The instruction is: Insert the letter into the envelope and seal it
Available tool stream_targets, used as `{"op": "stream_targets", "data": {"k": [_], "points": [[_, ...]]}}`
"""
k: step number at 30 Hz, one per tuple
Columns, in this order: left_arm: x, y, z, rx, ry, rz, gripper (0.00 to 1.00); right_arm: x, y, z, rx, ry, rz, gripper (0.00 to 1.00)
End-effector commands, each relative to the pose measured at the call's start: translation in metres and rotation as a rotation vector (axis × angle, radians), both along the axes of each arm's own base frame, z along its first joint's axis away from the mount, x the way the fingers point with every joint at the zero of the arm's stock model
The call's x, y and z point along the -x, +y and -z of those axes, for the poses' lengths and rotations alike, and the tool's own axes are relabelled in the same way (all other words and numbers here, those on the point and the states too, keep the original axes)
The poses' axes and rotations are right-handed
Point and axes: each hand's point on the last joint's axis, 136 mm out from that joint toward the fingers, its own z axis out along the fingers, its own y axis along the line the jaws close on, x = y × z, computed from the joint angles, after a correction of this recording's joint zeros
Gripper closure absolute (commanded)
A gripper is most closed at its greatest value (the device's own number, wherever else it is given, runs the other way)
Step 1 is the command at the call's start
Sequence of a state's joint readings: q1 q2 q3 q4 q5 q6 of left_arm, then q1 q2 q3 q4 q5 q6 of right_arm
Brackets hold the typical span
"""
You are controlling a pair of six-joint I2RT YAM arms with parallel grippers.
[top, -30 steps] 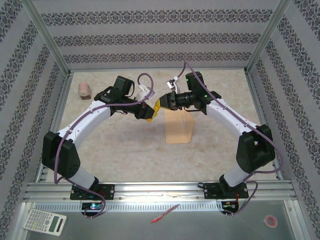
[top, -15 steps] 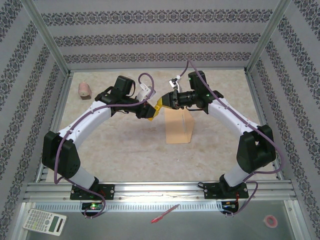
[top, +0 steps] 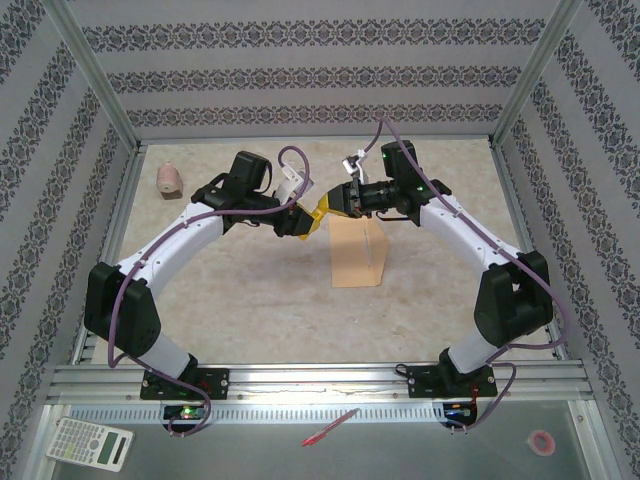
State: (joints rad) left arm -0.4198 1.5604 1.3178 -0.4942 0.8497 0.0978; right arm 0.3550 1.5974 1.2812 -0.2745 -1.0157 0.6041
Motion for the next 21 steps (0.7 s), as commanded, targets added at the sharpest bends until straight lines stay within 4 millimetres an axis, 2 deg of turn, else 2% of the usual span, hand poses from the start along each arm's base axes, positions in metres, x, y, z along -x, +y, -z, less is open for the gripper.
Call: {"op": "stream_targets", "data": {"k": [1,12,21], "points": [[0.027,0.010,0.023,-0.051,0.125,0.029,1.00,-0.038,-0.041,-0.033,0.014,-0.121,0.169,0.87],[0.034,0.011,0.026,-0.048,0.154,0.046,1.00,-0.054,-0.064,-0.050,0.018,-0.154,0.225,0.87],[0.033,0.012,0.026,-0.057,0.147,0.038,1.00,-0.059,-0.083,-0.050,0.050,-0.165,0.276,0.87]]}}
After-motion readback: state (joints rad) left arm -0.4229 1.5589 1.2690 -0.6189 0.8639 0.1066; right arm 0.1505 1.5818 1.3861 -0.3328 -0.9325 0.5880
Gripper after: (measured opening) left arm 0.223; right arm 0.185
